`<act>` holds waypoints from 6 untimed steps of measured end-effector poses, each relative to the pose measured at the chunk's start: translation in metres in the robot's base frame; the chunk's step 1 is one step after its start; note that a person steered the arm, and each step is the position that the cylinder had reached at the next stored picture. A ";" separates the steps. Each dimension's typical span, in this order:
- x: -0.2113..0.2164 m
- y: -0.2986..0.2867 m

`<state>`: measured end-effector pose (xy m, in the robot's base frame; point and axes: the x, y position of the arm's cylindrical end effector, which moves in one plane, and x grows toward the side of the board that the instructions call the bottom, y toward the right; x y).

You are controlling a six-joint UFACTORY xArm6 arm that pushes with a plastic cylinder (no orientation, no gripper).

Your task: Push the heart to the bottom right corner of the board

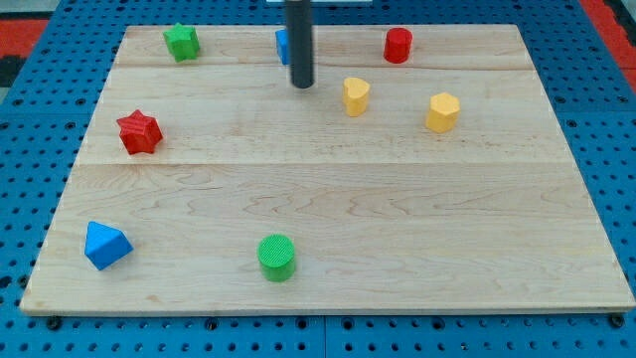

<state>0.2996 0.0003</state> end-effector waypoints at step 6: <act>0.070 0.101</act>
<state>0.3692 0.1009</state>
